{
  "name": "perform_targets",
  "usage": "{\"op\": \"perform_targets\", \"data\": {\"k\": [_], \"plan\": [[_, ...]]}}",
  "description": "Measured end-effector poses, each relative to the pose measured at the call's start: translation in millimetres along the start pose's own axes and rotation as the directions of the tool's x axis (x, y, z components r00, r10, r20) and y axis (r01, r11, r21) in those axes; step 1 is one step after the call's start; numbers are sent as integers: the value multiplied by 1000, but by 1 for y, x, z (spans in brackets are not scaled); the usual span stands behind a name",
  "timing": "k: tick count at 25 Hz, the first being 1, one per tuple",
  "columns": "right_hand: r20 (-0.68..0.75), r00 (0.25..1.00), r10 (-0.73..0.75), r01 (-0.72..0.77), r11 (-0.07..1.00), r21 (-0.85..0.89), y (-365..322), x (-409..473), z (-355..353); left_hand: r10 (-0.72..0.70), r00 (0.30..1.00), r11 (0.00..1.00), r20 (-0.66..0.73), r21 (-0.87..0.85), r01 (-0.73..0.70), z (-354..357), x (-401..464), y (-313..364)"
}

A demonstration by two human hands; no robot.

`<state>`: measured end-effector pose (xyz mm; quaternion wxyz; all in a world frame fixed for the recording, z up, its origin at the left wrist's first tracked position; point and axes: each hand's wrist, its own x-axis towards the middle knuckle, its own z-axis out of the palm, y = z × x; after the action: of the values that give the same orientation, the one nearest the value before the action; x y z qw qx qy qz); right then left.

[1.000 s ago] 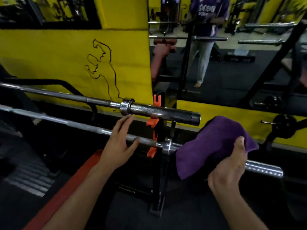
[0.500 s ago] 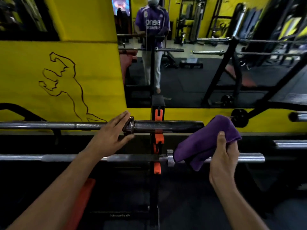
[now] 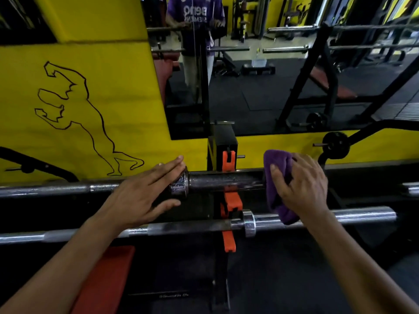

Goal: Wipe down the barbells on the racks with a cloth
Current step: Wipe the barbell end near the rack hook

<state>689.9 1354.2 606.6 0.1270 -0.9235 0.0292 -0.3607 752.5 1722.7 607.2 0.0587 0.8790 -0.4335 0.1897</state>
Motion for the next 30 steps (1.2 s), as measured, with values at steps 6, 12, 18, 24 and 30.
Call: {"op": "perform_targets", "data": {"k": [6,12,18,24,30], "plan": [[137,987,-90,106,988,-115,-56,-9,17,-67,996,993,-66,-102,60,5,2,2],[83,969,-233,238,969,-63,-3,-32,10,-99,991,983,-95,-161,83,5,3,4],[658,699,281,-168,959,-230,-36,72,-11,-97,991,973,-96,-218,74,2,4,4],[249,951,-185,202,978,-46,-37,-24,-5,-117,991,979,-70,-179,103,0,5,2],[525,797,298,-317,947,-57,-7,47,-13,-105,992,974,-67,-207,89,-1,5,3]]}}
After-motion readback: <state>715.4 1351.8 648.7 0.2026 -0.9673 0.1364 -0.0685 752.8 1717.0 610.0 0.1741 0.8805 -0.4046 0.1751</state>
